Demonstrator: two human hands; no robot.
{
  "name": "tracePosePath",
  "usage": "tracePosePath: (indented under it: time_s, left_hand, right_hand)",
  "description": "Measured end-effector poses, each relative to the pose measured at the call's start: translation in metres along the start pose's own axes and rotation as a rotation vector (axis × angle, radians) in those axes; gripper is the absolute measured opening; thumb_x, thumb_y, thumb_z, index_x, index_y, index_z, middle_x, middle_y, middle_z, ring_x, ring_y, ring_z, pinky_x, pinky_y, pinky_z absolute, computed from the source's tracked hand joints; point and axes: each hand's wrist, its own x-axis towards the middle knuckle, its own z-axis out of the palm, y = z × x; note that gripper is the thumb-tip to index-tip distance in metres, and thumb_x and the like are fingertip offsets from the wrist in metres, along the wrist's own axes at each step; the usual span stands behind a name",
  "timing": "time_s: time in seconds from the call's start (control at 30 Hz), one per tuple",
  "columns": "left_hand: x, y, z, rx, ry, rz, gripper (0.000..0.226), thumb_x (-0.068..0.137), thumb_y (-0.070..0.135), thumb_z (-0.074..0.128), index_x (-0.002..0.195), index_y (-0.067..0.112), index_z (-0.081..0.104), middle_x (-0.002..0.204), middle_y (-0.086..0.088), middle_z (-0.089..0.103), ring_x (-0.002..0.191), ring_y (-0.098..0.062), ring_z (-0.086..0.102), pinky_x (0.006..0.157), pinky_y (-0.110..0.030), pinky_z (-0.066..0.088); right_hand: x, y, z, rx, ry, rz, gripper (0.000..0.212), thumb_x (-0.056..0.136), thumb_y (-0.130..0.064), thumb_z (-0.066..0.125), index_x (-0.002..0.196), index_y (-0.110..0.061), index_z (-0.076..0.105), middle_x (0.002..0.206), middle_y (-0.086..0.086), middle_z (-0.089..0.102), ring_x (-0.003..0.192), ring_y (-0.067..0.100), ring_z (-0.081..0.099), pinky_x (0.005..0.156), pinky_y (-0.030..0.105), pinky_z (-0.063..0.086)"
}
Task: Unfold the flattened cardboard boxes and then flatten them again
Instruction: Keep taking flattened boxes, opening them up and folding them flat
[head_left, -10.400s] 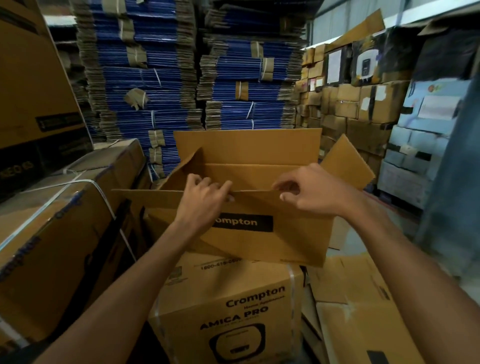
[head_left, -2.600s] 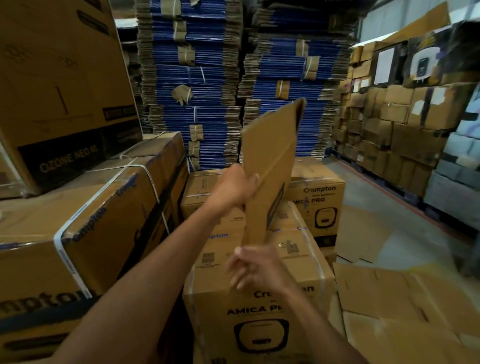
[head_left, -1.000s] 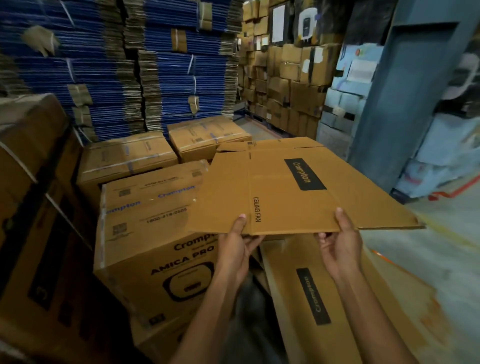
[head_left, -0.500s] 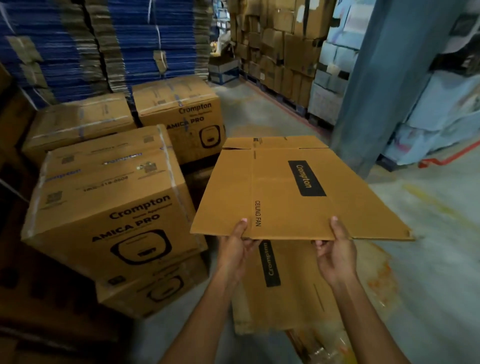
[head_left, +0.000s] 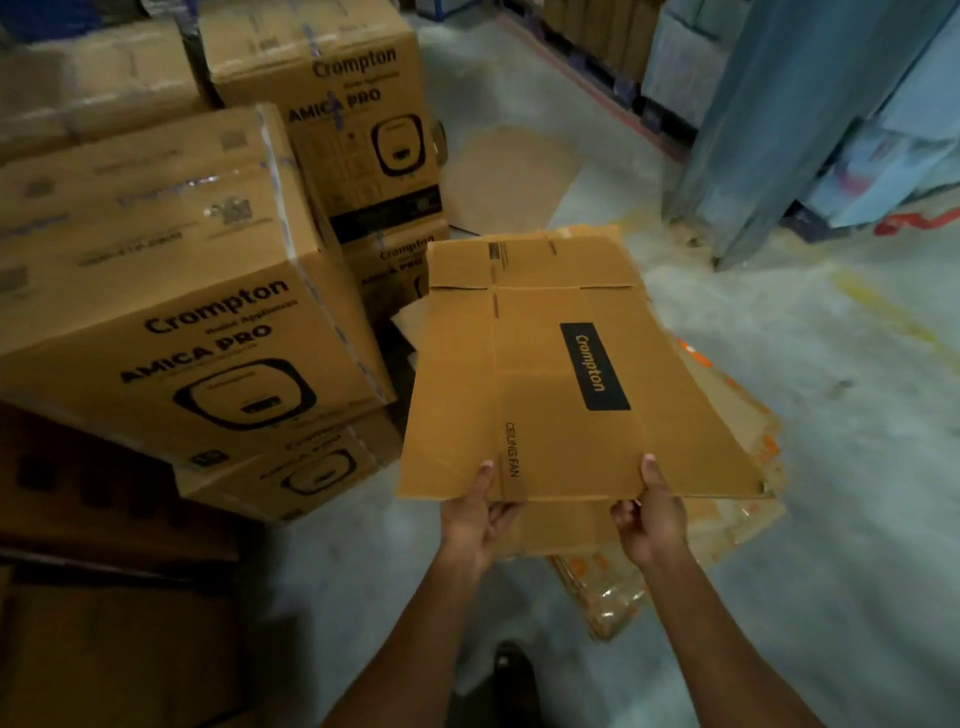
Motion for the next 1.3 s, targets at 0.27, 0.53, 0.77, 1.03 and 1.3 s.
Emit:
tracePosePath:
  time_s: [0.27,0.53,0.77,1.03,1.3]
  left_hand:
    - [0.041,-0.032,-0.009,-0.072,0.146,-0.104,0.056,0.102,0.019,0.058,0.15,0.001,0.034,0.144,-0.026,0.051,0.13,-0.044,0.053,0.088,-0.046,0.058]
    - [0.072,-0.058,-0.026,0.012,0.149,-0.337,0.061,0.104,0.028,0.056,0.151,-0.003,0.031,0.151,-0.029,0.043,0.138,-0.042,0.046,0.111,-0.049,0.042]
    - [0.061,-0.056,-0.037,0.254,0.089,-0.306,0.041,0.108,0.032,0.048,0.13,-0.002,0.054,0.136,-0.019,0.061,0.115,-0.035,0.061,0.102,-0.045,0.049]
    - [0.028,0.014,-0.047,0.397,0.08,0.063,0.023,0.105,0.025,0.052,0.122,0.014,0.064,0.107,-0.005,0.071,0.093,-0.021,0.068,0.089,-0.036,0.056]
    - [-0.053,0.108,-0.185,0.232,0.315,0.364,0.012,0.104,0.022,0.056,0.108,0.021,0.067,0.111,-0.004,0.073,0.097,-0.019,0.07,0.082,-0.031,0.057]
  right_hand:
    - [0.039,0.032,-0.018,-0.053,0.173,0.184,0.025,0.097,-0.022,0.069,0.081,-0.01,0.055,0.064,0.009,0.056,0.038,0.016,0.048,0.035,0.018,0.044]
    - [0.073,0.043,-0.043,-0.115,0.21,0.243,0.021,0.098,-0.001,0.051,0.08,-0.007,0.055,0.077,0.012,0.058,0.059,0.016,0.058,0.049,0.026,0.056]
    - [0.059,0.061,-0.047,-0.198,0.082,0.25,0.021,0.1,-0.008,0.047,0.081,-0.009,0.056,0.077,0.005,0.057,0.058,0.014,0.053,0.071,0.028,0.051]
    - [0.005,0.078,0.046,-0.397,-0.198,0.143,0.013,0.099,-0.007,0.054,0.103,-0.011,0.065,0.094,0.006,0.073,0.081,0.023,0.066,0.068,0.032,0.056]
    - [-0.094,0.144,0.161,-0.632,-0.576,0.105,0.012,0.097,-0.007,0.058,0.103,-0.014,0.065,0.091,0.005,0.072,0.076,0.019,0.065,0.068,0.029,0.053]
